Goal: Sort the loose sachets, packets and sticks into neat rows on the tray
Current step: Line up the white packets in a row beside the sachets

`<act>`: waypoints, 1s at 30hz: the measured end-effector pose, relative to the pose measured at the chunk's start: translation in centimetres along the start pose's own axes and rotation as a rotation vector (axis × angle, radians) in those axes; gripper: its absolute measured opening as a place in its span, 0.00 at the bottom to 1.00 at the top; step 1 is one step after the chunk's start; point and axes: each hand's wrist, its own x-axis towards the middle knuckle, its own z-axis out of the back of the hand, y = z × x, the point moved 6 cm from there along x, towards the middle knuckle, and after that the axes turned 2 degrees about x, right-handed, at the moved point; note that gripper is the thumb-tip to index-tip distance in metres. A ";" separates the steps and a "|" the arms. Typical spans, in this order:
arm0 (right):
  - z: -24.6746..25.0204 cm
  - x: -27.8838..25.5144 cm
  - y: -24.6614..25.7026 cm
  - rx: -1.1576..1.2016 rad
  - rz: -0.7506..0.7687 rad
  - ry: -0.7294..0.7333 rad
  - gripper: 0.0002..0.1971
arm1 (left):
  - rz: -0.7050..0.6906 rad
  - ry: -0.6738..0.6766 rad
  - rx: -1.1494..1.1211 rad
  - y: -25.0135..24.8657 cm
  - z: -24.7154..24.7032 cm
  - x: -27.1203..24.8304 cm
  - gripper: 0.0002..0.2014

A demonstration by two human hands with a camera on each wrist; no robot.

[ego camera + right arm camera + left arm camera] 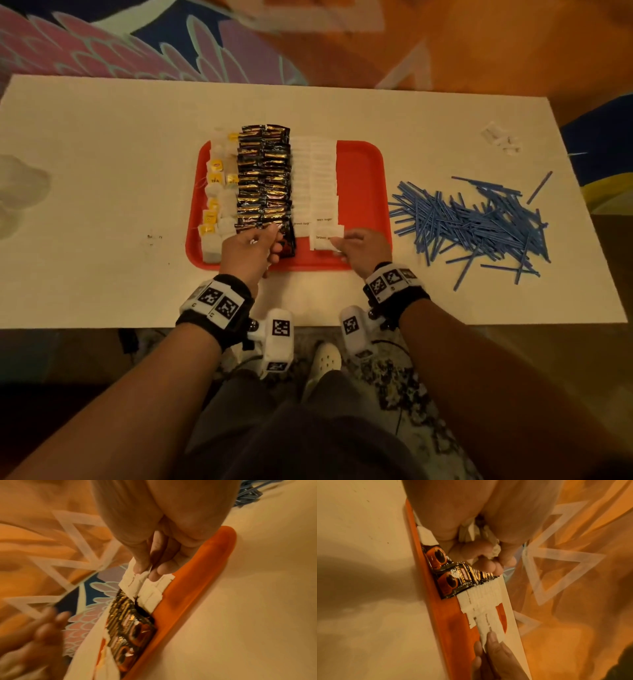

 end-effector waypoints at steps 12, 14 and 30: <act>-1.5 5.5 0.2 -0.218 -0.061 -0.143 0.16 | 0.020 0.013 0.014 0.9 6.0 2.9 0.12; -1.9 5.9 0.2 -0.296 -0.056 -0.156 0.16 | 0.022 0.022 0.009 1.0 6.2 3.2 0.12; -5.1 5.7 2.0 -0.570 0.260 -0.056 0.05 | 0.057 0.036 0.036 1.8 6.4 3.2 0.12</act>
